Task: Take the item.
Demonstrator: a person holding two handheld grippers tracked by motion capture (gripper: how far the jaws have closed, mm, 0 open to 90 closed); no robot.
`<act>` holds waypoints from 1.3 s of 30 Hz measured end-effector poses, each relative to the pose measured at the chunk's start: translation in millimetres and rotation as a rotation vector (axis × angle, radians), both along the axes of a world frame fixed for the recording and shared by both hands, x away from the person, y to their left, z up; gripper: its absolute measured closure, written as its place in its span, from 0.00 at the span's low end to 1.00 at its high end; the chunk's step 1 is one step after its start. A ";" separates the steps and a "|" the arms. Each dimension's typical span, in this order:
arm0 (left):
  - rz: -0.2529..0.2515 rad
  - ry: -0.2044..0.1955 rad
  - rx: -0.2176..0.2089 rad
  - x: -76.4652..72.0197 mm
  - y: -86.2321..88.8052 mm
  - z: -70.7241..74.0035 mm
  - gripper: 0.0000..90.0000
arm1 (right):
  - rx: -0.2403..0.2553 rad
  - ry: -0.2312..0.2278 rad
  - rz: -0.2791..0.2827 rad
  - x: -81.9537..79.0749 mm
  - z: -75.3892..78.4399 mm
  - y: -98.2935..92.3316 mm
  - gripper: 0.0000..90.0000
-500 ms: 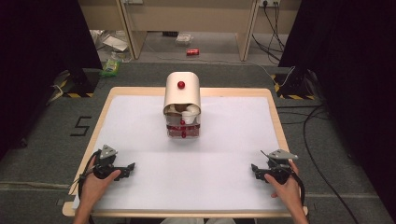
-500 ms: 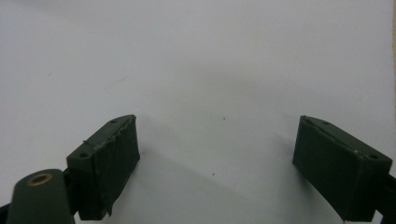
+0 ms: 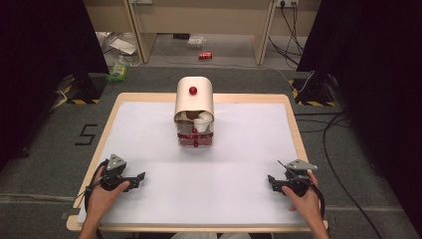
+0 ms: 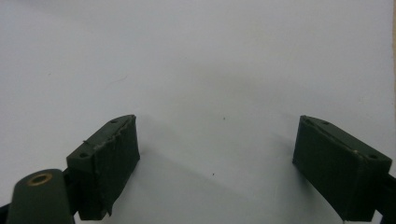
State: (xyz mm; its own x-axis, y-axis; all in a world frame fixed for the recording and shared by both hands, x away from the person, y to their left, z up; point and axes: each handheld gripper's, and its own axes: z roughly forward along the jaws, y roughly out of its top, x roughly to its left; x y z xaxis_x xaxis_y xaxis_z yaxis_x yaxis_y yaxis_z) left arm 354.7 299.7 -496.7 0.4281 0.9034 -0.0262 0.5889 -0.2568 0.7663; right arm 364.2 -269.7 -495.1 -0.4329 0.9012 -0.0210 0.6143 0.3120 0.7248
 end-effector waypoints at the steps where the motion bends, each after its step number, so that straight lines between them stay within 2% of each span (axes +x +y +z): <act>1: 0.000 0.000 0.000 0.0 0.0 0.0 0.16 | 0.000 0.000 0.000 0.0 0.0 0.0 0.16; 8: -0.040 -0.034 -0.038 -5.7 -13.5 11.3 0.17 | 0.001 0.001 0.001 0.1 -0.1 -0.2 0.16; 19: -0.118 -0.119 -0.093 -13.1 -36.6 41.1 0.17 | 0.000 0.000 0.004 0.6 -0.2 -0.7 0.16; 26: -0.131 -0.129 -0.115 -9.3 -46.1 51.2 0.17 | 0.000 -0.002 0.007 1.0 -0.4 -1.0 0.16; 31: -0.155 -0.152 -0.123 -8.8 -51.9 59.6 0.17 | 0.001 -0.001 0.007 0.9 -0.4 -0.9 0.16; 39: -0.221 -0.195 -0.170 -4.6 -65.6 77.5 0.17 | 0.003 0.000 0.006 1.0 -0.5 -0.8 0.16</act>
